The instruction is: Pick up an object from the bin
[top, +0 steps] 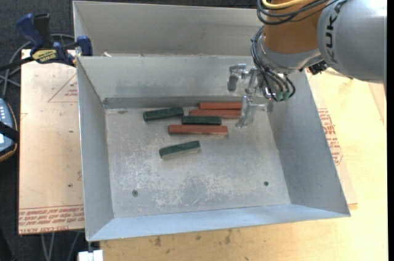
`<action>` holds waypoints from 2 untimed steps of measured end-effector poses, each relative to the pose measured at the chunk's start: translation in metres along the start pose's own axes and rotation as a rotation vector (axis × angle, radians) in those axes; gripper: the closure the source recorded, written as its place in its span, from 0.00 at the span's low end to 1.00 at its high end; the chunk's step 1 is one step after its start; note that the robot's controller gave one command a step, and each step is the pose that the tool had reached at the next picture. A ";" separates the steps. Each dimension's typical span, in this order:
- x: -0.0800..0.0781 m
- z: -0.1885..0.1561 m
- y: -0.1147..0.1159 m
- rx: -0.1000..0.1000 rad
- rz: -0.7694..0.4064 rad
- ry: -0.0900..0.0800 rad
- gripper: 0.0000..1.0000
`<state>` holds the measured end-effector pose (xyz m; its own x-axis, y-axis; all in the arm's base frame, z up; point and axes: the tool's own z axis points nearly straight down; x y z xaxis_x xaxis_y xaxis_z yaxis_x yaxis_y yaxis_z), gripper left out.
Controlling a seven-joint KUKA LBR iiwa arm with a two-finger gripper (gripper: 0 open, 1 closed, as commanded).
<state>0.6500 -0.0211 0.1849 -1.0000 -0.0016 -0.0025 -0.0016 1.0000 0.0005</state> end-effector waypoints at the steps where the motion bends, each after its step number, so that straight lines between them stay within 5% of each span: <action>1: 0.009 0.107 0.061 -0.003 -0.040 0.008 0.00; 2: 0.007 0.102 0.059 -0.001 -0.036 0.001 1.00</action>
Offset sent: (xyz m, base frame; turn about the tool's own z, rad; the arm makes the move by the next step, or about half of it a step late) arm -0.0069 0.0575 -0.1016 -0.0344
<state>0.6437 0.0376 0.0834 -0.9993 -0.0376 -0.0018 -0.0376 0.9993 0.0018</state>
